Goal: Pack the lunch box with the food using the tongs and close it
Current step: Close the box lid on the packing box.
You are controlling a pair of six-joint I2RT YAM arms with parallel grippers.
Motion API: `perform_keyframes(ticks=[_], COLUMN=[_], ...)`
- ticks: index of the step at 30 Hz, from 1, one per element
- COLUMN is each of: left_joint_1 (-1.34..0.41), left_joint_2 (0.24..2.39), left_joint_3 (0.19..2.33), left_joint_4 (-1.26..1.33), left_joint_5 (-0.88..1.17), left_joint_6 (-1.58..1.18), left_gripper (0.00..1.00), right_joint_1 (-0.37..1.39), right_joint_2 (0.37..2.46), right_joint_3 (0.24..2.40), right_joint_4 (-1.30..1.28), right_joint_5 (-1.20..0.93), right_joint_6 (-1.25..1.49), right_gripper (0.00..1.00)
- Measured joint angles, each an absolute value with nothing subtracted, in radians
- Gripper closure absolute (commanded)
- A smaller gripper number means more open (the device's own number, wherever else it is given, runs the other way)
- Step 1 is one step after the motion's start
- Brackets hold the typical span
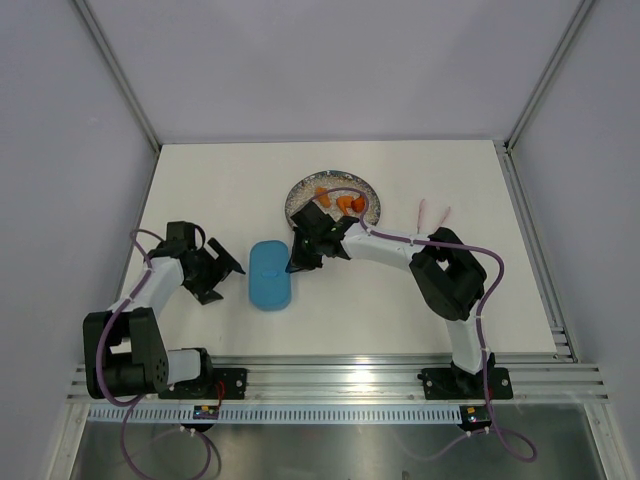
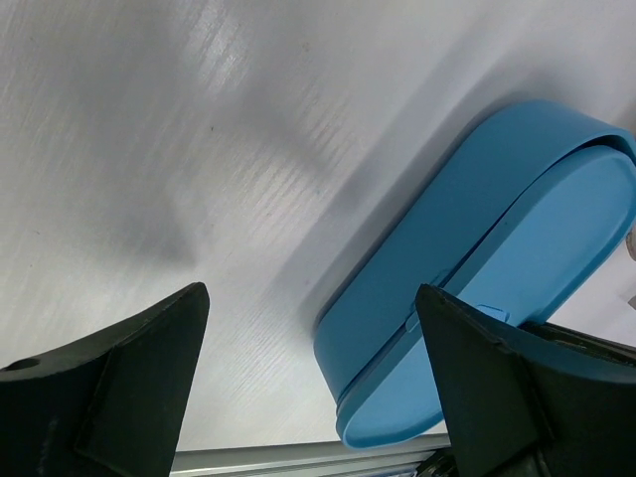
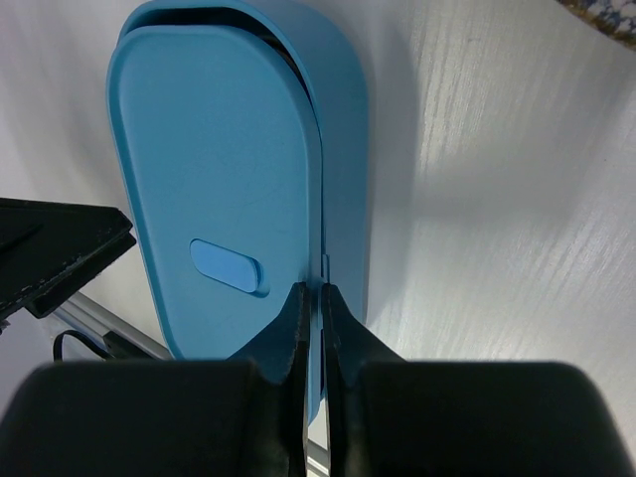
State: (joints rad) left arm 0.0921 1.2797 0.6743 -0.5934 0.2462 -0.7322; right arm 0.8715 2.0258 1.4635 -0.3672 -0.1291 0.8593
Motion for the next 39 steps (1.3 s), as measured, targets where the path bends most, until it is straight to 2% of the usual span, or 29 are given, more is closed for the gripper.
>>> perform_keyframes(ticks=[39], left_joint_1=[0.092], left_joint_2=[1.275], left_joint_3=[0.695], left_joint_4=[-0.634], left_joint_5=[0.239], left_joint_6=[-0.712], left_gripper=[0.11], right_joint_1=[0.871], right_joint_2=[2.026], right_joint_3=[1.513], right_joint_4=[-0.399], right_joint_5=[-0.060], right_joint_6=[0.763], right_gripper=[1.00])
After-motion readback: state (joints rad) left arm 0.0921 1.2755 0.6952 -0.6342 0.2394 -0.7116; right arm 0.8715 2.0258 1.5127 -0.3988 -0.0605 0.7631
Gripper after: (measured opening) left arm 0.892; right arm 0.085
